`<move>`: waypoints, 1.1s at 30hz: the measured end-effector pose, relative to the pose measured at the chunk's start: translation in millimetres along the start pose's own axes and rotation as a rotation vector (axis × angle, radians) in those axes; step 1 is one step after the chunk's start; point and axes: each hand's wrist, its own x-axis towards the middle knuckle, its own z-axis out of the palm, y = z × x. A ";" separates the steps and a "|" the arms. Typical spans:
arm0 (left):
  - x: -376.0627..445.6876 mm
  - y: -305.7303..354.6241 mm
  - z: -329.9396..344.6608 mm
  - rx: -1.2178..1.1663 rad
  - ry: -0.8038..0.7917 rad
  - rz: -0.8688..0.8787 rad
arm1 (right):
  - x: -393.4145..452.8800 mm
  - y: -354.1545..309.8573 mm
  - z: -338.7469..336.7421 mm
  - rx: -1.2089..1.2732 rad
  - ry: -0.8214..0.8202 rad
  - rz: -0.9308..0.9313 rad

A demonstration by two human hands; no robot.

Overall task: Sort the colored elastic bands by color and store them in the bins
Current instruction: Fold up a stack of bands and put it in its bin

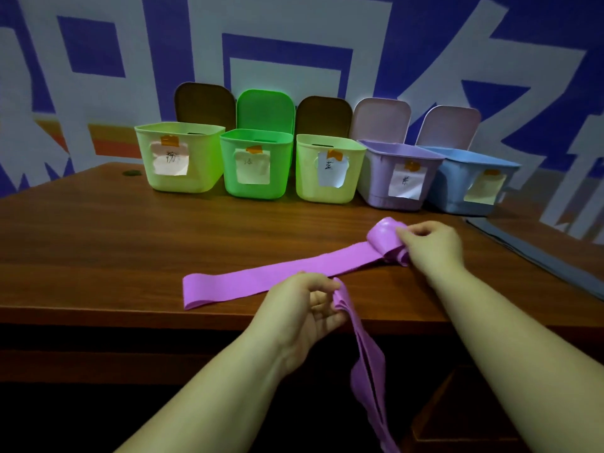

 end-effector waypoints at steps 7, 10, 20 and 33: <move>2.1 1.5 -3.1 -0.002 0.032 -0.008 | 37.0 36.8 -27.1 0.371 0.311 0.348; 1.4 1.8 -2.8 -0.021 0.044 -0.024 | 38.6 41.9 -42.4 0.382 0.381 0.323; -26.6 -5.5 -0.4 0.090 -0.045 0.153 | -67.4 -30.1 -86.4 0.531 0.064 -0.045; -107.3 -45.8 -69.7 0.158 -0.220 0.051 | -224.1 -15.8 -56.9 0.607 -0.190 -0.133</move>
